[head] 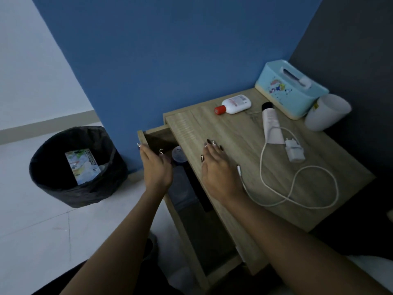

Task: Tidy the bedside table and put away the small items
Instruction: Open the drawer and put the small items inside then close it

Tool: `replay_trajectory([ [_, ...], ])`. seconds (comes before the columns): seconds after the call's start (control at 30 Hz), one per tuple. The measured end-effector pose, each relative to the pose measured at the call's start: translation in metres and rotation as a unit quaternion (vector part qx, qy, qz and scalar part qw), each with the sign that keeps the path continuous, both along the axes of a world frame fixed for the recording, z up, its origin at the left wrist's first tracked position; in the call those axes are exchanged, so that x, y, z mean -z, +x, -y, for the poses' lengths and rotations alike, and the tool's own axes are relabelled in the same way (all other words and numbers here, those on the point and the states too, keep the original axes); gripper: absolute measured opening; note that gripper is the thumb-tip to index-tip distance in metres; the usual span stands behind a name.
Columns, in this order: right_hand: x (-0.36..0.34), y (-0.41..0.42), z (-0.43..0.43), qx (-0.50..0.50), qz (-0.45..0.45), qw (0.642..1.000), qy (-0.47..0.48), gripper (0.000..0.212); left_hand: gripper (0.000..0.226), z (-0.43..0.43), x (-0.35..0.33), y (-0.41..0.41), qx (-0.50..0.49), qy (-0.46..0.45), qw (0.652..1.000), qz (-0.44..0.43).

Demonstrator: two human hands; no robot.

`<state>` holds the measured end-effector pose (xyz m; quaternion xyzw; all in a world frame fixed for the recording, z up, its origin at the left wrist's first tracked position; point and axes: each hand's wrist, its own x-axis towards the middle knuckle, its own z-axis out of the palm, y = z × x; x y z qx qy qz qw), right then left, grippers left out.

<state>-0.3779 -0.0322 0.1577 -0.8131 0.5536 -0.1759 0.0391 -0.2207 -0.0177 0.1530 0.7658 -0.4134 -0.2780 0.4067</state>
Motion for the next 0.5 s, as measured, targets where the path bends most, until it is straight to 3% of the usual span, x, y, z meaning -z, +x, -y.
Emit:
replay_trajectory([
  [0.33, -0.004, 0.000, -0.001, 0.003, 0.007, 1.000, -0.016, 0.048, 0.071, 0.046, -0.002, -0.038, 0.029, 0.024, 0.996, -0.087],
  [0.5, -0.004, 0.000, 0.000, 0.011, 0.008, 1.000, -0.014, 0.051, 0.072, 0.061, -0.006, -0.055, 0.009, 0.029, 0.996, -0.080],
])
